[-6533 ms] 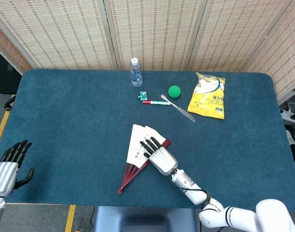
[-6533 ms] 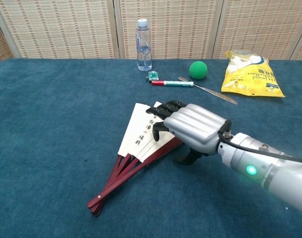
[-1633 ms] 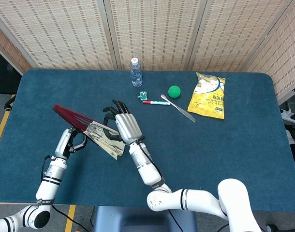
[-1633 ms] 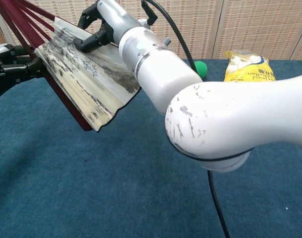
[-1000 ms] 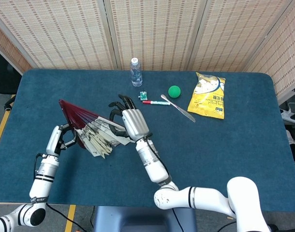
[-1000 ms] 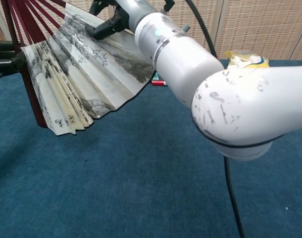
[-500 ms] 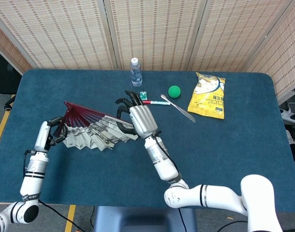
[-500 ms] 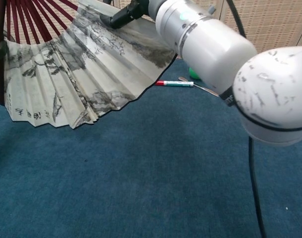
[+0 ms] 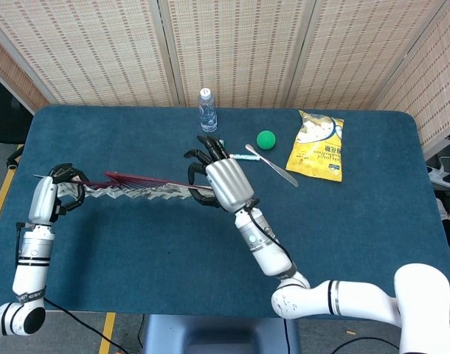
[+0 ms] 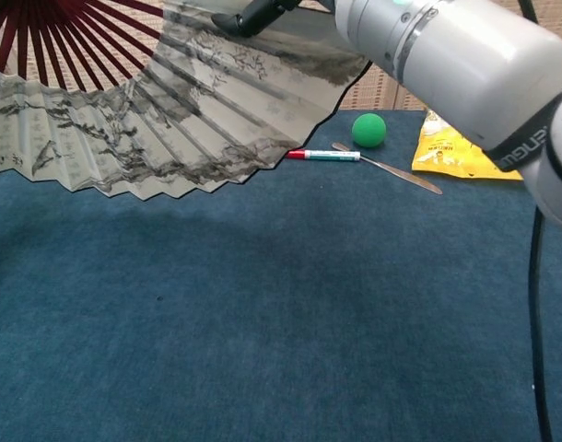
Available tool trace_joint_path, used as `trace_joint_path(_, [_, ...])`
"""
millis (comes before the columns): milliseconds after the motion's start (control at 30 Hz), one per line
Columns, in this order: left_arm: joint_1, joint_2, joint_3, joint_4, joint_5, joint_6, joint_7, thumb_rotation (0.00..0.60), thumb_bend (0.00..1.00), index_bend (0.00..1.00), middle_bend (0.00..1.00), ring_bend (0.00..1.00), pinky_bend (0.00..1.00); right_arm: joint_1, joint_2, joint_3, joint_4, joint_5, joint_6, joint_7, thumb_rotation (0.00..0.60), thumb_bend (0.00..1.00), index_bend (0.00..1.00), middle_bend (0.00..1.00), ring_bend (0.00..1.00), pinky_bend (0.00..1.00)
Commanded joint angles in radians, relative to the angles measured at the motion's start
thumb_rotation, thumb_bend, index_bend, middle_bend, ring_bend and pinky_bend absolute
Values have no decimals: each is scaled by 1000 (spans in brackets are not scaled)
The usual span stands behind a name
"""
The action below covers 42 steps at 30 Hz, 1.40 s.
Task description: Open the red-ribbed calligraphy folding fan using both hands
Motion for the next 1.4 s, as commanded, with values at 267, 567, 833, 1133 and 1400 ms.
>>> trace_joint_path(267, [-3,-27,9,93,15,41,59,600,646,508,612,312,170,-34,63,-75,-27,-110,28,-25,600,669,807,249,0,0])
trace_joint_path(567, [-9,-130,61,237,89,111,117,600,611,489,587,284,130,-69,58,-163,40,-227,72,-1,600,669,806,249,0,0])
trace_joint_path(833, [-10,-239,116,432,132,134,128,600,550,256,319,119,60,-138,65,-264,88,-359,152,12,600,669,799,249,0,0])
trace_joint_path(1133, [24,-283,162,520,167,184,116,600,509,0,11,3,31,-207,62,-363,135,-471,205,35,600,669,695,249,0,0])
trace_joint_path(1400, [46,-316,213,598,172,123,138,600,505,0,0,0,28,-264,12,-419,253,-502,214,47,600,669,642,248,0,0])
